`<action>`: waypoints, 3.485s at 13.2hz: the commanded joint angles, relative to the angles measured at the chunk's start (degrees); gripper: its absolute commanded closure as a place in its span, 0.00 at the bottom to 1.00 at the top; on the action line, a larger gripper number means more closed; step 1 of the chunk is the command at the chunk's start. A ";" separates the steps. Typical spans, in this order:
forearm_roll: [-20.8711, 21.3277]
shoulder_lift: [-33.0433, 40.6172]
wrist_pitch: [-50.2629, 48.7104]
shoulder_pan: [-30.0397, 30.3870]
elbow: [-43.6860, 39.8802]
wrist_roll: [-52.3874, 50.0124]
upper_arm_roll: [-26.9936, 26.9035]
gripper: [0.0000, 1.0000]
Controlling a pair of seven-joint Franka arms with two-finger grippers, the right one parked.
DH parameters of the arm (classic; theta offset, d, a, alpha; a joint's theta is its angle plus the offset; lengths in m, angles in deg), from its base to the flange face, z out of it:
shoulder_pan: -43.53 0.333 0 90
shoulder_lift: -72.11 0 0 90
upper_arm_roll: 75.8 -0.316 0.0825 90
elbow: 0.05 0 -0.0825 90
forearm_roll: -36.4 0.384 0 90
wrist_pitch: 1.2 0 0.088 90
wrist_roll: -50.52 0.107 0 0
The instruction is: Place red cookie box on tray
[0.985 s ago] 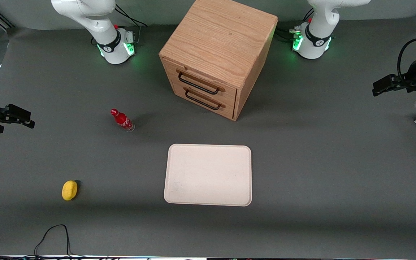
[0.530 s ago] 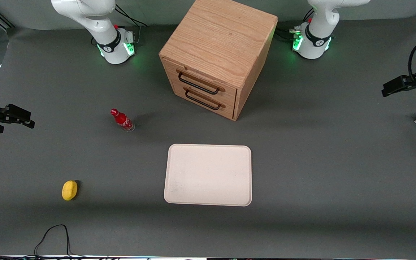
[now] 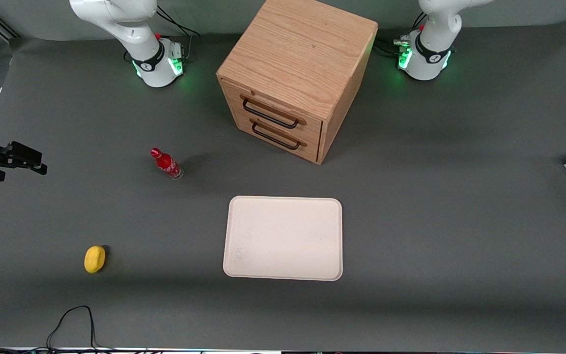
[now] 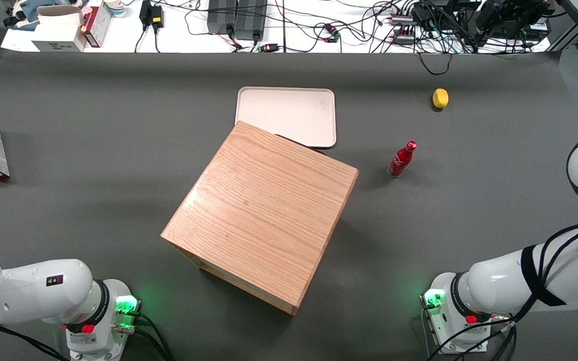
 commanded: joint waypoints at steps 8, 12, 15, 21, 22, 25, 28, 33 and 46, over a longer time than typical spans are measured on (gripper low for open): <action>0.59 -14.09 9.24 24.82 -5.66 12.39 0.65 0.00; 0.77 -19.36 16.44 28.09 -4.70 14.87 0.65 0.00; -0.29 -24.37 24.43 29.32 -1.98 14.17 0.82 0.00; -3.54 -30.70 36.57 27.39 1.19 10.39 1.26 0.00; -3.72 -31.76 38.07 26.52 1.19 10.39 1.26 0.00; -4.50 -35.01 42.29 26.25 1.19 9.95 1.35 0.00; -5.39 -36.95 45.19 25.45 1.28 9.69 1.35 0.00; -5.65 -37.04 45.82 25.45 1.46 9.60 1.35 0.00; -6.71 -36.95 46.35 24.31 1.90 7.66 1.35 0.78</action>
